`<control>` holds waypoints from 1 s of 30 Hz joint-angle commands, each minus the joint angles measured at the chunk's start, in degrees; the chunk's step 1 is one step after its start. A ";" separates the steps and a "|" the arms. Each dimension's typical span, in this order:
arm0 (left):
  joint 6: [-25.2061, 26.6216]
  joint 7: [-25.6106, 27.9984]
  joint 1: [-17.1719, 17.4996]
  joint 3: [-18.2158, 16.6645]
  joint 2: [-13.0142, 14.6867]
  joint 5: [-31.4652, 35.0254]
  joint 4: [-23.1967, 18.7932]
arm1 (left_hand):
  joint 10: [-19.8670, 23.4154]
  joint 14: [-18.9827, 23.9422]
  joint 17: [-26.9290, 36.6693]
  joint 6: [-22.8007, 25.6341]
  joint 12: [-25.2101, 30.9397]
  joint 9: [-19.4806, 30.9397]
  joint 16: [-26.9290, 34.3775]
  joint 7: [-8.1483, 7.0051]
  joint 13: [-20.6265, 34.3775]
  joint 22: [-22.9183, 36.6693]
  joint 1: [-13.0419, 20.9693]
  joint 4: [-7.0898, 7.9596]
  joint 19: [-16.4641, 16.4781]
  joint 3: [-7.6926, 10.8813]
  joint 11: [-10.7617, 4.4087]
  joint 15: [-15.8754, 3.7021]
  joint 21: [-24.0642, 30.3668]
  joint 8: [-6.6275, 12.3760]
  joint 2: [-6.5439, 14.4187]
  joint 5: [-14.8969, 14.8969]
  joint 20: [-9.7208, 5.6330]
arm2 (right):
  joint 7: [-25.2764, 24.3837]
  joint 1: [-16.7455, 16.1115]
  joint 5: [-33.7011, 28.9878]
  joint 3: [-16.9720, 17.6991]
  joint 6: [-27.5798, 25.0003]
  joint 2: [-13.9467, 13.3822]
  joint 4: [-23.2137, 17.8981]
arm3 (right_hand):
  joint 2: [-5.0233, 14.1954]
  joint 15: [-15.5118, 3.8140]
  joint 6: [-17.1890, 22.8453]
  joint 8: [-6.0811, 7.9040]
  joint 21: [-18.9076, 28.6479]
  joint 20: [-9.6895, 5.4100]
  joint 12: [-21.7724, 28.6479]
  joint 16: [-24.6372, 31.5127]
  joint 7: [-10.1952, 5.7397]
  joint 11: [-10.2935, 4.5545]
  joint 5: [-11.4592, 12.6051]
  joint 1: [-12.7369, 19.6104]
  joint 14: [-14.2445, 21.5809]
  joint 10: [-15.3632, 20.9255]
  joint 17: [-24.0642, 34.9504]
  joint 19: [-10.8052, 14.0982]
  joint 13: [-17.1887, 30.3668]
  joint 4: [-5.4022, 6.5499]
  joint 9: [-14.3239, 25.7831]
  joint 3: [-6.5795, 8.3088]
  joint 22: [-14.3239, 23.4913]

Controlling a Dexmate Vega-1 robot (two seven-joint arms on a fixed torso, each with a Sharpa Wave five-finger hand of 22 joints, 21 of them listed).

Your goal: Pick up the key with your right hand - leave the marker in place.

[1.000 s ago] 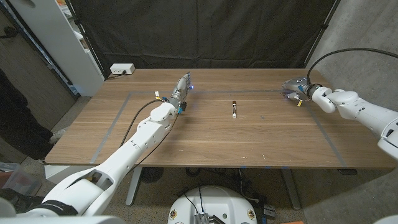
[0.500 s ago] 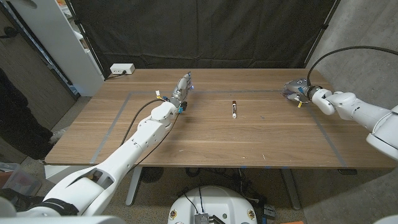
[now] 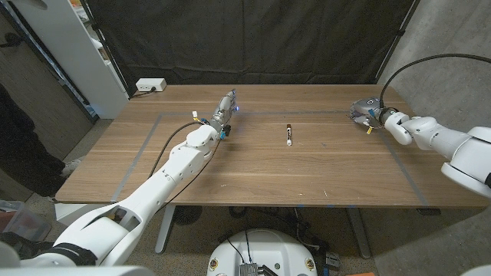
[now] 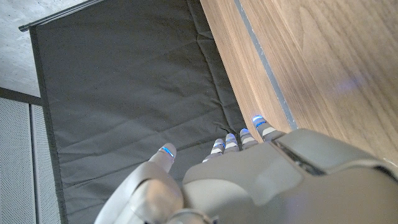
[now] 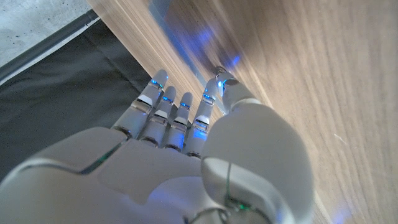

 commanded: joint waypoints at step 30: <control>-0.52 -1.77 -0.94 -0.37 -0.31 -0.82 2.49 | -3.96 -5.42 0.25 -2.42 -0.14 0.07 0.14 0.18 0.16 0.16 -0.61 -0.01 -0.90 -0.96 0.12 0.26 -0.46 -0.17 5.37 0.54 -0.03 | -9.77 1.96 3.72 -7.68 -2.64 1.42 2.68 | 1.89 -9.85 10.76 12.22 0.82 -1.74 1.05 1.11 1.17 -2.55 2.04 3.57 4.00 6.70 1.65 2.18 0.42 0.46 6.59 -2.03 0.35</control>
